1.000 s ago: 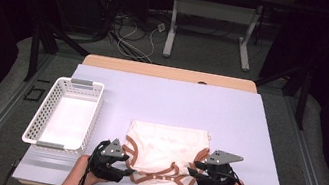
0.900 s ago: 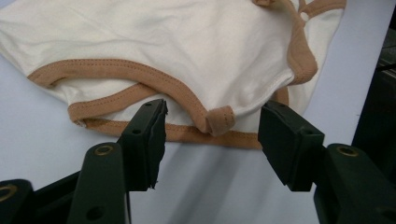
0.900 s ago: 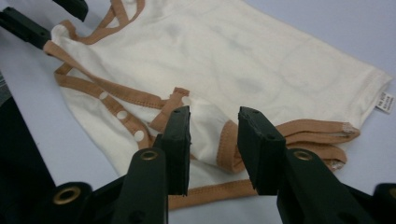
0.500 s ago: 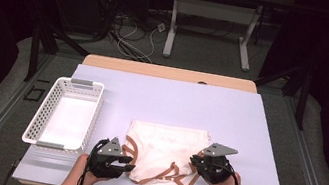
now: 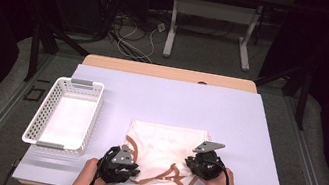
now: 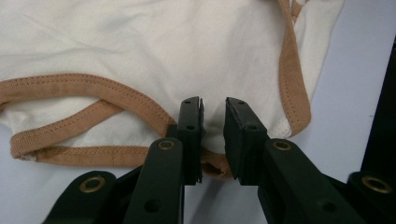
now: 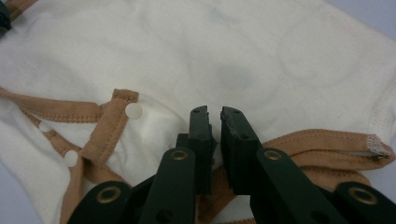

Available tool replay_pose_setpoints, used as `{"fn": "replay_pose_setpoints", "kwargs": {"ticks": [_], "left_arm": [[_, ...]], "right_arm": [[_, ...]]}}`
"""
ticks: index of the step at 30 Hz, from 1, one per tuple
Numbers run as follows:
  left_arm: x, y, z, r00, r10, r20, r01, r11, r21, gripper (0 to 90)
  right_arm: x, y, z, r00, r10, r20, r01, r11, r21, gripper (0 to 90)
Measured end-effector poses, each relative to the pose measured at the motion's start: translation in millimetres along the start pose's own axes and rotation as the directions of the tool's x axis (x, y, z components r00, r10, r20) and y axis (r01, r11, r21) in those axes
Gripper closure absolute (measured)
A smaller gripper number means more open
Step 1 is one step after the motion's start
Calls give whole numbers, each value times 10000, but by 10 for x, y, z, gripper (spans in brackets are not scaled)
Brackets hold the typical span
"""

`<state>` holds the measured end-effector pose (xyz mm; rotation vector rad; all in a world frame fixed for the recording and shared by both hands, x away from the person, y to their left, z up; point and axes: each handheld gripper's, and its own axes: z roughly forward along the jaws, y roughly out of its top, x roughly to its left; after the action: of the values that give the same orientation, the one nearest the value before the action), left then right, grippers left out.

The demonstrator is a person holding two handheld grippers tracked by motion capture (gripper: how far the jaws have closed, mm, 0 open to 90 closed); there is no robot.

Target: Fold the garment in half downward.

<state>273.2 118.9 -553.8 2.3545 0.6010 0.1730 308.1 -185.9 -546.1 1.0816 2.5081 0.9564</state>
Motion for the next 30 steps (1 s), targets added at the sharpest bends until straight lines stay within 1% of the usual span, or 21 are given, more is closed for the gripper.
{"fn": "replay_pose_setpoints", "kwargs": {"ticks": [1,3,4,6,7,8,10,11,14,15,18,20,21,22,23,24,25,26,27,30], "left_arm": [[4,-2,-2,10000,16,-5,-16,10000,3,764],[6,-7,-2,10000,5,13,-5,10000,-32,764],[6,-7,-2,10000,0,16,0,10000,-32,764],[7,-6,-3,10000,21,18,-21,10000,-7,764],[6,-7,-1,10000,6,12,-6,10000,-33,764],[6,-7,-3,10000,10,16,-10,10000,-19,764],[6,-8,-1,10000,13,13,-13,10000,-37,764],[7,-8,-3,10000,15,20,-15,10000,-24,764],[5,-11,-2,10000,-21,30,21,10000,-66,764],[4,-12,-2,10000,-9,22,9,10000,-71,763],[4,-12,-1,10000,13,17,-12,10000,-75,763],[2,-13,0,10000,9,-5,-9,10000,-89,763],[2,-13,0,10000,5,-6,-5,10000,-90,763],[3,-13,0,10000,-9,-1,9,10000,-88,764],[4,-12,0,10000,-16,1,16,10000,-78,766],[2,-12,2,10000,-22,-27,22,10000,-91,769],[2,-13,4,10000,-30,-36,29,9999,-110,774],[2,-12,4,10000,-40,-47,39,9999,-102,777],[2,-12,4,10000,-56,-54,55,9999,-101,781],[1,-13,4,9999,-75,-80,74,9999,-98,798]], "right_arm": [[-8,-3,-8,9999,-151,-39,152,9999,24,827],[0,-13,-31,9999,-147,-13,147,9999,40,828],[12,-15,-45,9999,-18,-149,19,10000,97,828],[15,-12,-62,9998,-90,-183,94,9998,196,828],[26,-18,-49,9997,-53,-240,51,10000,-74,829],[29,-9,-70,9996,-96,-263,102,9997,207,830],[36,-5,-81,9994,-175,-292,183,9994,293,831],[46,-7,-85,9992,-141,-364,150,9996,245,831],[56,-21,-103,9986,-190,-485,210,9990,398,831],[53,-27,-111,9984,-270,-497,297,9981,534,831],[54,-34,-133,9980,-317,-538,357,9966,747,831],[60,-28,-161,9985,-240,-490,274,9972,696,829],[51,-25,-180,9990,-345,-296,361,9977,574,830],[53,-15,-198,9996,-248,-144,253,9990,360,836],[47,-4,-212,9996,-255,85,255,9997,-17,849],[41,11,-224,9994,-279,181,280,9996,-28,863],[42,31,-220,9992,-180,347,187,9996,-188,878],[40,53,-202,9989,-198,418,211,9993,-314,887],[43,79,-174,9988,-211,450,226,9992,-335,895],[77,138,-61,9984,-345,438,351,9993,-133,900]]}}
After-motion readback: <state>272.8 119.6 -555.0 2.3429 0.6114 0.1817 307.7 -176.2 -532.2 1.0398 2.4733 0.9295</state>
